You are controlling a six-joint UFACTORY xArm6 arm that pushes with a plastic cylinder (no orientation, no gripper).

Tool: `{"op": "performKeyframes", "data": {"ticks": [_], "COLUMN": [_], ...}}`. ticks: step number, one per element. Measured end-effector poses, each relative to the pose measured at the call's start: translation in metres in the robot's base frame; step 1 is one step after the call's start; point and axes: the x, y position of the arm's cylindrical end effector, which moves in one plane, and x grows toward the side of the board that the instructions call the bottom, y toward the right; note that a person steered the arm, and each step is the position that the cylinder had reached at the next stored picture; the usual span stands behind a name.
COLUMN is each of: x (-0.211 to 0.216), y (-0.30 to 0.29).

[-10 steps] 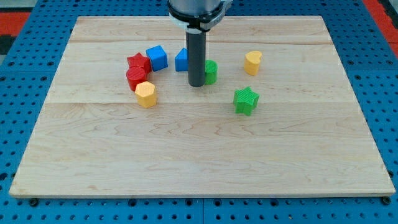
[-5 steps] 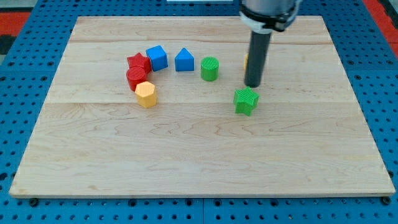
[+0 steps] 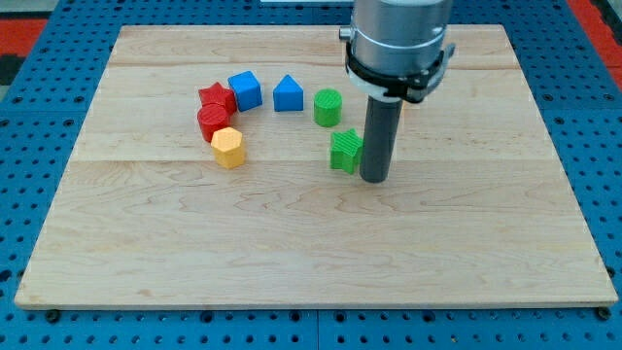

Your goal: Move the green star towards the green circle

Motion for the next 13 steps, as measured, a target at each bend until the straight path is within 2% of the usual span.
{"op": "performKeyframes", "data": {"ticks": [1, 4, 6, 7, 10, 13], "x": [0.004, -0.059, -0.014, -0.005, -0.029, -0.043], "y": [-0.002, -0.006, -0.005, -0.023, -0.053, -0.056]}}
